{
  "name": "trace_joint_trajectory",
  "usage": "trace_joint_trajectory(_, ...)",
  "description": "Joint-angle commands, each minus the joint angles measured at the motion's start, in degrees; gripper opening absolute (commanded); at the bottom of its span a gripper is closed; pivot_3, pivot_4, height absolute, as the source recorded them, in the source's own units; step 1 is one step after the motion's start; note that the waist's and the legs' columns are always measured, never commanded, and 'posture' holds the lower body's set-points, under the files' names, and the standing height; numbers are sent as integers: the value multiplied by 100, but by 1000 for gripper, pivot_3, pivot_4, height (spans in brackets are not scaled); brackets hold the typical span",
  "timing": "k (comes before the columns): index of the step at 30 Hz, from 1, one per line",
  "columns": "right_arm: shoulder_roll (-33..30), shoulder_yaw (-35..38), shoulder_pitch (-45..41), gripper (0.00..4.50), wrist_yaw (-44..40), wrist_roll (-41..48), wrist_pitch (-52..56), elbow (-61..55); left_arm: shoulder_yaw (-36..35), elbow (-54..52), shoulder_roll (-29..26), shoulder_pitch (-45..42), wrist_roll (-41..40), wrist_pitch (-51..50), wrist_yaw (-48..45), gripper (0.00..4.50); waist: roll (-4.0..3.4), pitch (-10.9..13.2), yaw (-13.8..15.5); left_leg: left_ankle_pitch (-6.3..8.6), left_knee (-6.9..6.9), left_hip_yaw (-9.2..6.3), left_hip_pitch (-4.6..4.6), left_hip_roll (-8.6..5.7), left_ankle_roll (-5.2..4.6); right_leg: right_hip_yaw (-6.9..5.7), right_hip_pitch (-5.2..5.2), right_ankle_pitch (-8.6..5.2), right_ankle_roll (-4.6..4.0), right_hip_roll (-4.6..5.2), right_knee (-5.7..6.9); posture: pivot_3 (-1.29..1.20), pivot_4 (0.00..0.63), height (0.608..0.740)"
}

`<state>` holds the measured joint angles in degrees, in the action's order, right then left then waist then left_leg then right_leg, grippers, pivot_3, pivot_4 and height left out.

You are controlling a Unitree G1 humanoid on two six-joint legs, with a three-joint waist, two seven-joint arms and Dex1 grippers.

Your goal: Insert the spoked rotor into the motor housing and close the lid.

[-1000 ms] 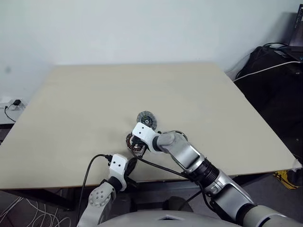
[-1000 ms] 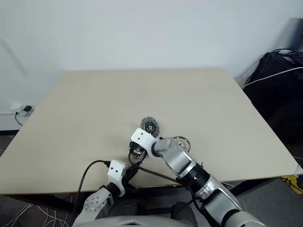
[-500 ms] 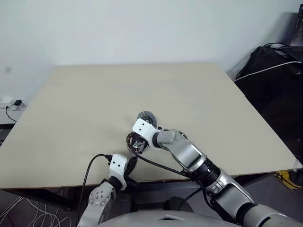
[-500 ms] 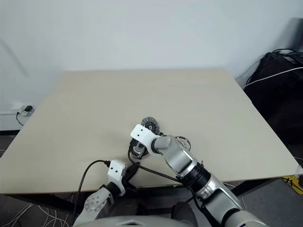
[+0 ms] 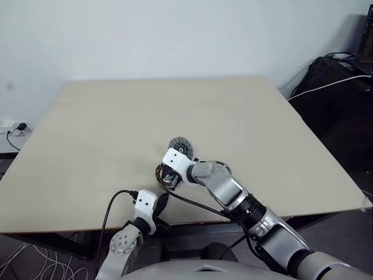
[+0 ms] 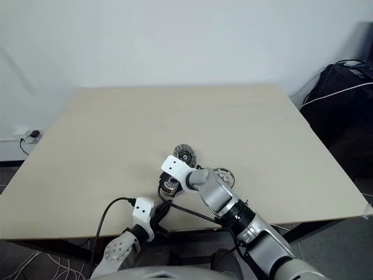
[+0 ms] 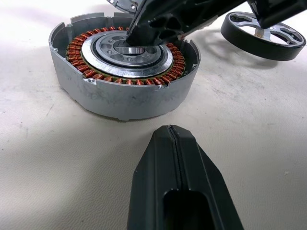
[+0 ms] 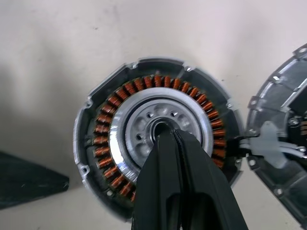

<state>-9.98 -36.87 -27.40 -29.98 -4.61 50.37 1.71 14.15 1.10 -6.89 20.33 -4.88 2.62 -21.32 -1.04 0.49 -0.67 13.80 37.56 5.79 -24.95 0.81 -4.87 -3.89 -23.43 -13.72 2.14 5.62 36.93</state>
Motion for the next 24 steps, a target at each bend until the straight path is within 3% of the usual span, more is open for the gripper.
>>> trace_joint_trajectory(1,-52,-2,20,36,-94,-12,10,-373,13,6,3,12,13,-63,8,0,-1,0,-1,0,0,0,0,0,0,1,0,0,0,0,0,0,0,740)
trace_joint_trajectory(11,-145,-43,119,36,-203,11,74,-557,32,-133,-4,-44,9,-231,2,0,-2,2,1,0,-1,0,0,1,0,0,0,0,0,0,-1,0,0,740)
trace_joint_trajectory(24,186,246,47,36,92,19,-143,-259,43,-594,-23,73,11,-570,48,0,3,11,-6,0,-2,0,-4,1,0,2,-3,-2,1,-2,-7,0,0,740)
